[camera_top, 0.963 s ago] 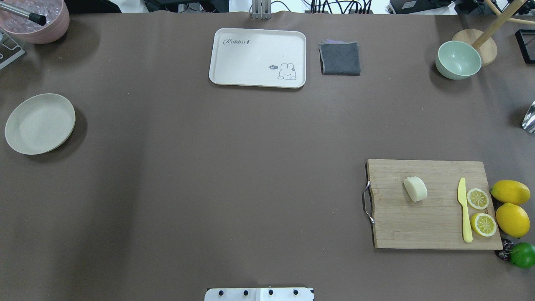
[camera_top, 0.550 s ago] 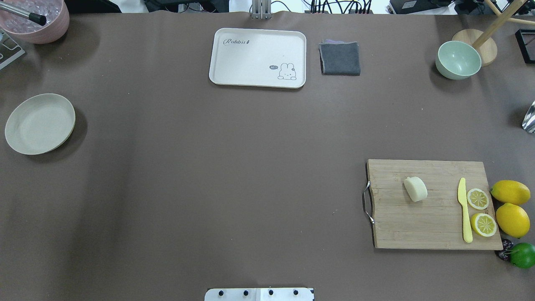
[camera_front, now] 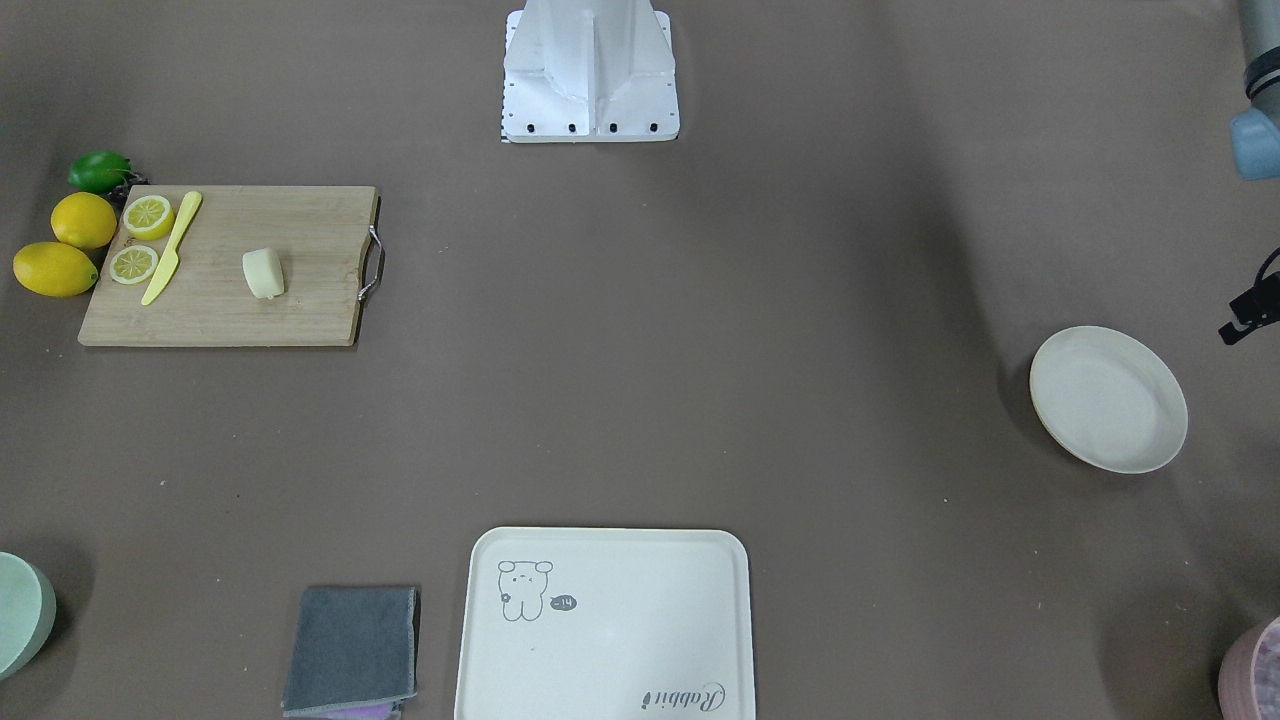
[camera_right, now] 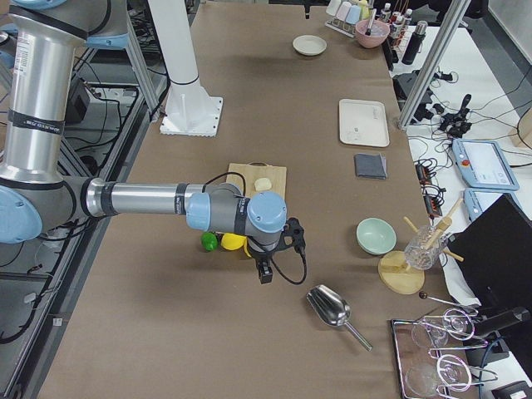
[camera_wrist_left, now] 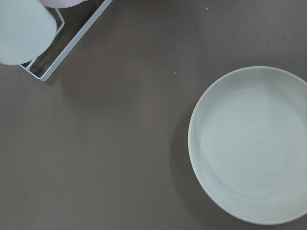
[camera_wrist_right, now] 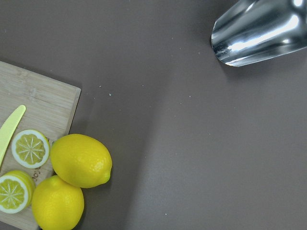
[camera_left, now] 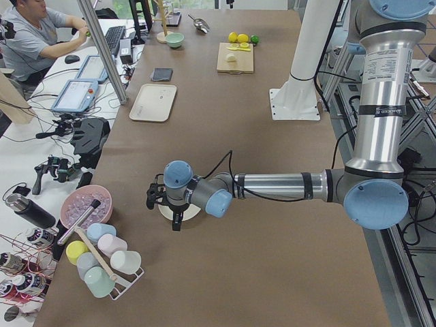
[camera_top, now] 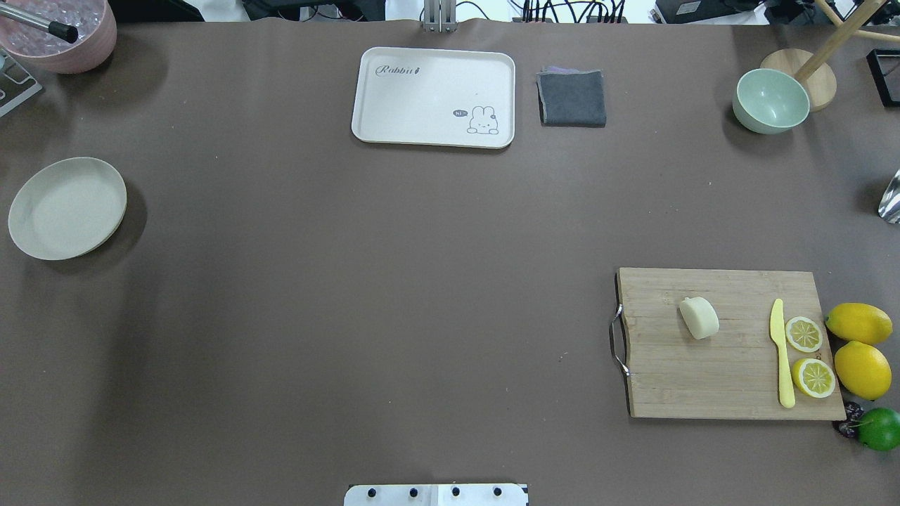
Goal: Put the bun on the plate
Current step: 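Lower the left gripper to the pale green plate rim and grasp it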
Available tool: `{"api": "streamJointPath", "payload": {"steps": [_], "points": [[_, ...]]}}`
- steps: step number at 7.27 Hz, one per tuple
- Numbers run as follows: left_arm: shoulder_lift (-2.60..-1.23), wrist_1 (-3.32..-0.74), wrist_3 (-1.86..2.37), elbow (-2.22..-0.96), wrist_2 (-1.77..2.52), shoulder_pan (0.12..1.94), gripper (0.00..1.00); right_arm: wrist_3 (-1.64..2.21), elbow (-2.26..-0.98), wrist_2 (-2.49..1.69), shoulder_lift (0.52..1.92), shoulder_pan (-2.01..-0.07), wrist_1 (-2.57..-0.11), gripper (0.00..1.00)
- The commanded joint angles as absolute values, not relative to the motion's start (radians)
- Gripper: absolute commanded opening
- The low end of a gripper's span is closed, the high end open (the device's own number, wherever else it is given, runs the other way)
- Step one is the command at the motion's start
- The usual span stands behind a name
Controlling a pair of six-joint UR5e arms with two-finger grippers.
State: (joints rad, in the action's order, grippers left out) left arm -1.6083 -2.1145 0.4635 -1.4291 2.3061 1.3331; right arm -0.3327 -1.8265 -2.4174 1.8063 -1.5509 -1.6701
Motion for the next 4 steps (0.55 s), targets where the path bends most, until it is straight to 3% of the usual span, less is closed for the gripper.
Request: {"api": "streamJointPath", "payload": {"steps": [1,4], "points": [[-1.641,-2.186,0.525,-1.344,2.241,1.246,0.98,-0.333,-1.825,-2.419,1.807,-1.551,-1.671,1.0],[-1.69,-2.187,0.535,-1.28,2.24,1.18,0.94,-0.342,-1.813,-2.418,1.807,-1.549,-1.671,1.0]]}}
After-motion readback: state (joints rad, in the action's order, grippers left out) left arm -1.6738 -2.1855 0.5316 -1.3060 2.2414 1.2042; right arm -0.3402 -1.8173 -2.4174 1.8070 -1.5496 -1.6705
